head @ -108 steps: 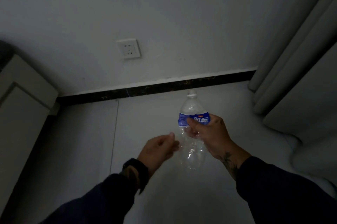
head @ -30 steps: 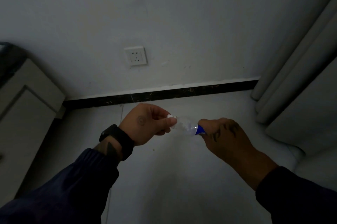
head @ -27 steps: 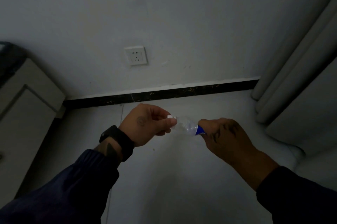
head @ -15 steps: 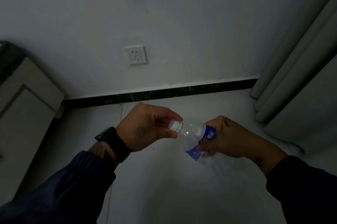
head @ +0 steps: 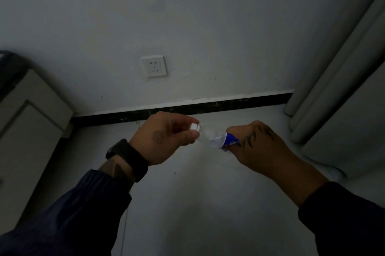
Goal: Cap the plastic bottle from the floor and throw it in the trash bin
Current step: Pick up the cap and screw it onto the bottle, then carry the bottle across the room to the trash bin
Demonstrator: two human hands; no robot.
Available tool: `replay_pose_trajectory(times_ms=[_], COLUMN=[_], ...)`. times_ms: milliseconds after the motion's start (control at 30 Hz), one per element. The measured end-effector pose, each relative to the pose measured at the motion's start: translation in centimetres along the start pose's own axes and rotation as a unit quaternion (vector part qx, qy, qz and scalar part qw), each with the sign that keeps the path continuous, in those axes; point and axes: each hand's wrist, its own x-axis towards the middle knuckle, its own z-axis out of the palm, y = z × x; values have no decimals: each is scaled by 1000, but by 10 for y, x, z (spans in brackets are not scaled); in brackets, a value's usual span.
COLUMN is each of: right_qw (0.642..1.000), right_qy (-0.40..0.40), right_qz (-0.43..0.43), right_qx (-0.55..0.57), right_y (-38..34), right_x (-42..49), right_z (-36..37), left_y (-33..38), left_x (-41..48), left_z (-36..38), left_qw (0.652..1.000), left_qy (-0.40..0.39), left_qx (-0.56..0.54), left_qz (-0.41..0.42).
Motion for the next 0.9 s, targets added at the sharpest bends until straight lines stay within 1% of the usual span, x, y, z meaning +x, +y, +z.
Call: replay_pose_trajectory(times_ms=[100,167,233,300,400,467,567,633,700,800,900], right_qw=[998,994,989,988,987,985,969,960,944,898,865], right_qy=[-45,-56,-61,-65,-30,10,64,88,117,155,171], right_qz=[13,24,31,42,63,78,103,123,139,165,163], right_qx=[48,89,129,137,145,152,213,235,277,378,443], right_y=[-1,1,4,6,4,1,-6,-11,-22,-53,-96], right_x=[1,-1,-3,-3,-1,2,6,10,15,26,41], right_z=[-8,-13,-16,-15,-13,-18,-40,-64,-100,-170,-260], left_y=[5,8,10,10,10,14,28,48,76,133,205], left_x=[-4,-5,-5,-3,2,5,10,13,13,8,-4], left_z=[-3,-4,-3,-1,3,2,-16,-39,-68,-119,-179], left_qw=[994,986,980,978,982,978,953,935,921,901,880], left_qy=[3,0,-4,-1,44,72,93,111,141,180,221], left_qx=[91,129,143,145,119,118,215,279,316,356,387], left_qz=[62,105,139,147,140,156,190,187,180,170,167])
